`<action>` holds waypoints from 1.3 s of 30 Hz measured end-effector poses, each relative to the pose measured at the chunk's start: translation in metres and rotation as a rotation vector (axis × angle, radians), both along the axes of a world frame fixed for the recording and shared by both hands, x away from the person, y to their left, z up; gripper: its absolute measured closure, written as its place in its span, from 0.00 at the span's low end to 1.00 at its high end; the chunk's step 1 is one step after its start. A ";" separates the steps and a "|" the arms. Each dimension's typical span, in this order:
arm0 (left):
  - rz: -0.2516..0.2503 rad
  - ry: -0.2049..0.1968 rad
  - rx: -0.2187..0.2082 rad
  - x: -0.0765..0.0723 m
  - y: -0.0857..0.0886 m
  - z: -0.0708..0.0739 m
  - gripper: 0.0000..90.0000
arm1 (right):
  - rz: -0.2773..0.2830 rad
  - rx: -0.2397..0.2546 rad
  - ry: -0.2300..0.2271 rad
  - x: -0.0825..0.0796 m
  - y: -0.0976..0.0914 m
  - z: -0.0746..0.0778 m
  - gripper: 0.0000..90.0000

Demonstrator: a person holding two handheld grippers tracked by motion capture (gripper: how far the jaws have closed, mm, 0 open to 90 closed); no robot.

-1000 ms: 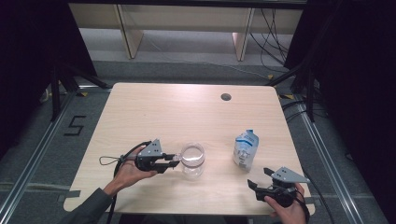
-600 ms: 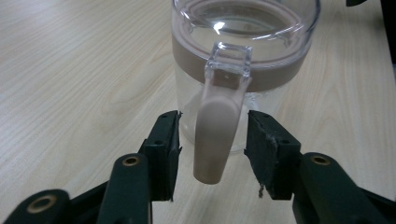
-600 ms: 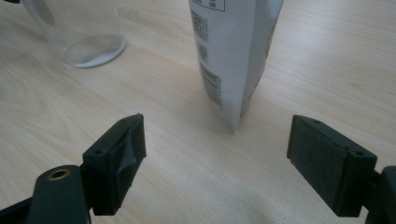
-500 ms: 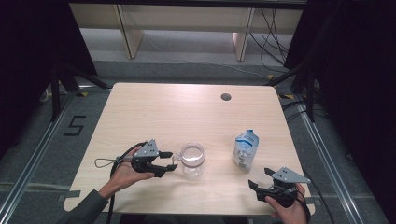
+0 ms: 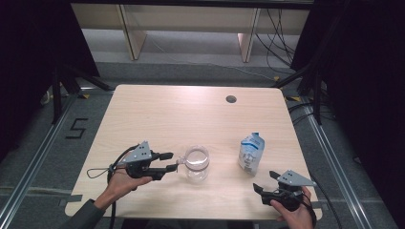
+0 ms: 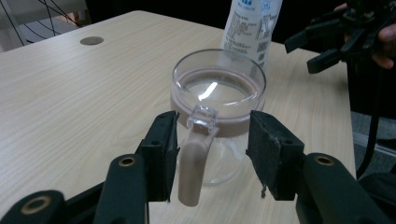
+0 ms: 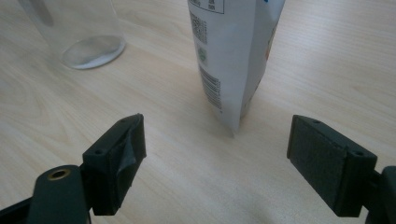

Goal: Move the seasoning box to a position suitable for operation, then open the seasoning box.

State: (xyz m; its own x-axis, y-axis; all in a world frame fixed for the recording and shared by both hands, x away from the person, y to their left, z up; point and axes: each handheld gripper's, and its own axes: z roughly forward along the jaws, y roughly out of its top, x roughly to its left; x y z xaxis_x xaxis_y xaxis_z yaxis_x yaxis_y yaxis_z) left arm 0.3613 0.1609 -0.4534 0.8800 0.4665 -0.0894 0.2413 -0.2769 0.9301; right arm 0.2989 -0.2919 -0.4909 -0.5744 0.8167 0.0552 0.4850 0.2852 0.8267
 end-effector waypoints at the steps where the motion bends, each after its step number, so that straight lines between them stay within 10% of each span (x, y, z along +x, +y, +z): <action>1: 0.003 0.000 -0.005 0.000 0.000 0.001 0.58 | 0.000 0.000 0.000 0.000 0.000 0.000 0.23; 13: 0.053 0.025 -0.036 0.000 -0.004 0.007 0.57 | 0.002 0.007 -0.002 0.000 0.001 -0.001 0.23; 39: 0.048 0.014 0.001 0.007 -0.024 0.010 0.88 | -0.006 -0.002 -0.006 0.001 0.002 0.000 0.23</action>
